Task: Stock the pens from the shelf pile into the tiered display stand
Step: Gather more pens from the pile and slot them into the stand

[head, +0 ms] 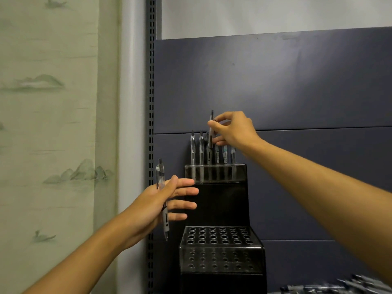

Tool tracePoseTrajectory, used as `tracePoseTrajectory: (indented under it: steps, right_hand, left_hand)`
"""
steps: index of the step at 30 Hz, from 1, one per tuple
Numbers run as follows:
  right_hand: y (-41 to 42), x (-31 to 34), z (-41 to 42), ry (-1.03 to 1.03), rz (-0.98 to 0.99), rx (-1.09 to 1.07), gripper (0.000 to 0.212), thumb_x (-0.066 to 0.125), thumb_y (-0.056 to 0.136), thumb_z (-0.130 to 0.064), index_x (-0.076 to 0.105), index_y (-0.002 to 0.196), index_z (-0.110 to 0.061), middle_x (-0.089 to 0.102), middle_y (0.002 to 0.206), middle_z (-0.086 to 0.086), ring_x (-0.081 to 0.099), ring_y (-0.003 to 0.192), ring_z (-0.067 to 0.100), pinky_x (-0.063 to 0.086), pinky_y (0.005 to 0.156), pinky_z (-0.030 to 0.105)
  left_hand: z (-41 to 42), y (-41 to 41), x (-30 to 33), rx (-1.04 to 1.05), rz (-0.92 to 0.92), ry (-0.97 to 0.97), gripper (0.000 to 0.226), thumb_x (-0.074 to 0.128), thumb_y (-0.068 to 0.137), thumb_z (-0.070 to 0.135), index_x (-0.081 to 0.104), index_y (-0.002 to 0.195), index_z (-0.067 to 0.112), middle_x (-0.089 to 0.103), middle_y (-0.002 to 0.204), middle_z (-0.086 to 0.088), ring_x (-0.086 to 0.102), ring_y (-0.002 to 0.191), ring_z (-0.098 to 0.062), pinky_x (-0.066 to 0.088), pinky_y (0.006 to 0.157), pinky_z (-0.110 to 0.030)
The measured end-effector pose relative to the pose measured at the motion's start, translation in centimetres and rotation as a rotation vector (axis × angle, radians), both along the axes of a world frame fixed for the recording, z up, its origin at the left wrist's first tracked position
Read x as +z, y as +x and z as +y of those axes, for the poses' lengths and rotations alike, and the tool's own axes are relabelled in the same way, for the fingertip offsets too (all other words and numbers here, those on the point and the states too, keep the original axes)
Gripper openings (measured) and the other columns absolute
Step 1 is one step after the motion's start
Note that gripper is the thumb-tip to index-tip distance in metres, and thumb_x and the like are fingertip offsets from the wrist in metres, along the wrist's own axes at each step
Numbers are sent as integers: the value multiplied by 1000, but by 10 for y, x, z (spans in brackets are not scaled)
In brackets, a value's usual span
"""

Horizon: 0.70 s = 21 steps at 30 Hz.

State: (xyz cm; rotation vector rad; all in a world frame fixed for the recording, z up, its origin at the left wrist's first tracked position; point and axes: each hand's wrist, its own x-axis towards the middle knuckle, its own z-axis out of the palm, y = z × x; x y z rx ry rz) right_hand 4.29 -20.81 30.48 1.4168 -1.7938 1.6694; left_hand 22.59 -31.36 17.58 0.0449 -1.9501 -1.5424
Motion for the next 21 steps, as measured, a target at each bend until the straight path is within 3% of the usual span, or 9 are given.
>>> tracePoseTrajectory:
  steps: [12,21]
  right_hand:
    - [-4,-9,-7,170,104,-63,22,69,91,-29,66,97,-8,74,86,11,74,64,17,63,62,28]
    - [-10,-3,-6,246,120,-138,23,67,93,-30,68,84,-8,74,77,8,72,59,12,59,54,19]
  left_hand:
    - [1,-3,-2,5,4,-27,44,49,86,42,65,119,18,74,114,-2,73,95,-21,61,77,-33]
    - [5,-9,0,-19,19,-30,44,48,87,43,65,119,18,74,114,-2,73,94,-20,60,76,-32]
